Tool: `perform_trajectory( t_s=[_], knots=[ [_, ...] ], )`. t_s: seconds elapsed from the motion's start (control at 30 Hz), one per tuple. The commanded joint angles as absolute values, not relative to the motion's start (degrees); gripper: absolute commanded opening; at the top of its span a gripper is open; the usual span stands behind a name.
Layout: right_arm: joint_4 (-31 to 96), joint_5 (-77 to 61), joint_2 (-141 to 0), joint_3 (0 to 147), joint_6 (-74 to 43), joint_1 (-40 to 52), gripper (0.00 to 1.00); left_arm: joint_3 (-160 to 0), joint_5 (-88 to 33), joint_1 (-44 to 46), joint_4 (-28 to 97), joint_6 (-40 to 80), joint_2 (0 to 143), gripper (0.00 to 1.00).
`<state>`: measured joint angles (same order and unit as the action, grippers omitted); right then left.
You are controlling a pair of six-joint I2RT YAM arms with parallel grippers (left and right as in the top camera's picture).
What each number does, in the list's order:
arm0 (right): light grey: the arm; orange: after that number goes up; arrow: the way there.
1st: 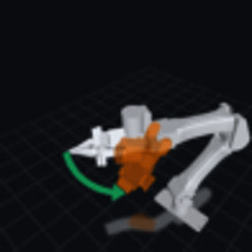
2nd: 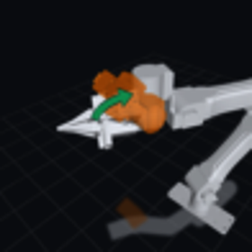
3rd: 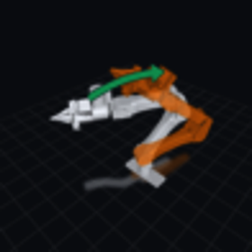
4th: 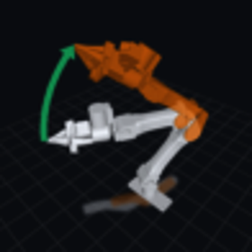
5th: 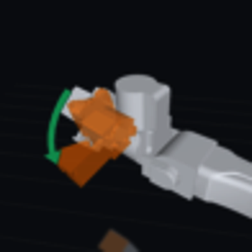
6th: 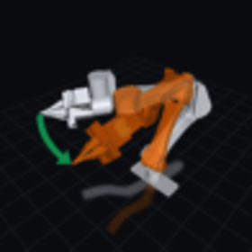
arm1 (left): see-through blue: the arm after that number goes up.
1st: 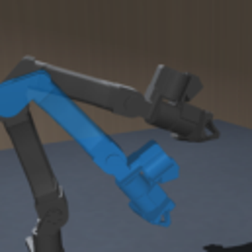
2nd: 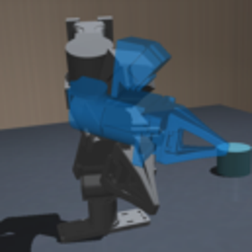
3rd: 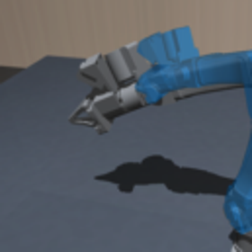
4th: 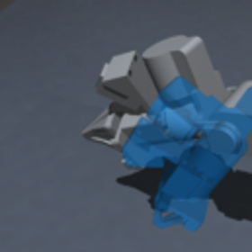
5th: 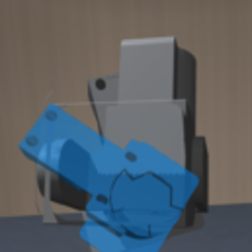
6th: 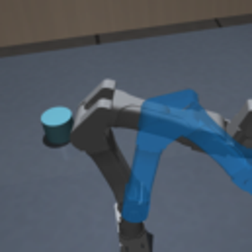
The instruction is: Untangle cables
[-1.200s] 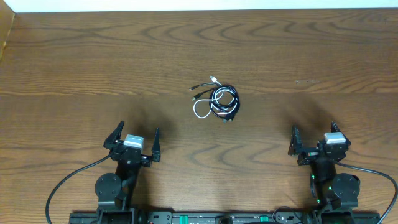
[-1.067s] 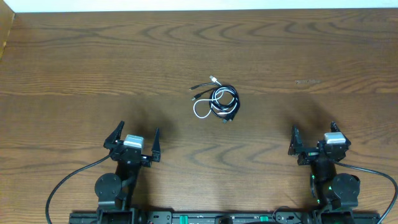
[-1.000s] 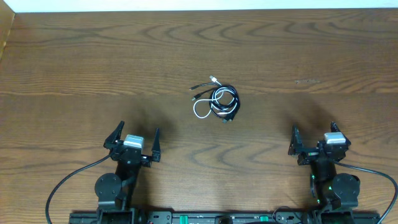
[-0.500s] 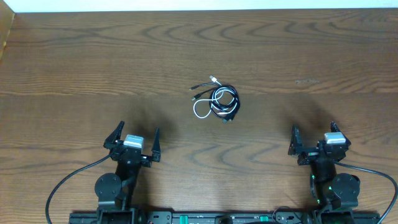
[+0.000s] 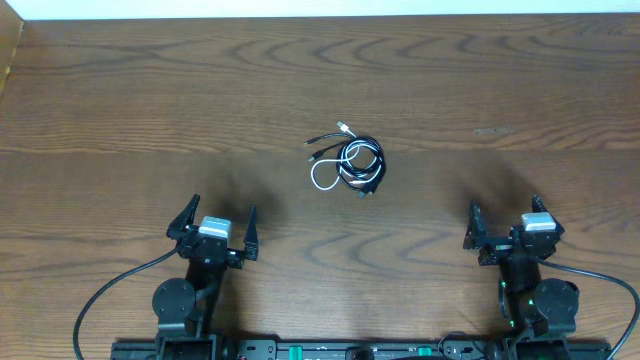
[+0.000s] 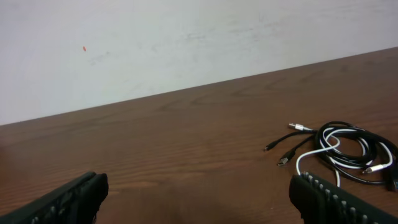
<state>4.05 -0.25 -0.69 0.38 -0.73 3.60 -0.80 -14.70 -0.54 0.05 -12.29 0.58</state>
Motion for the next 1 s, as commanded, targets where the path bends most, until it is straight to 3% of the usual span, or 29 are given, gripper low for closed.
perform_trajectory(
  t_s=[0.0,0.97],
  knots=[
    [4.32,-0.56,-0.38,0.3,0.03,3.42,0.99,-0.23,-15.22,-0.3,2.76,-13.04,0.23,0.98],
    [4.27,-0.6,-0.38,0.32,-0.78,3.42,0.99,-0.23,-15.22,-0.3,2.72,-13.04,0.23,0.98]
  ],
)
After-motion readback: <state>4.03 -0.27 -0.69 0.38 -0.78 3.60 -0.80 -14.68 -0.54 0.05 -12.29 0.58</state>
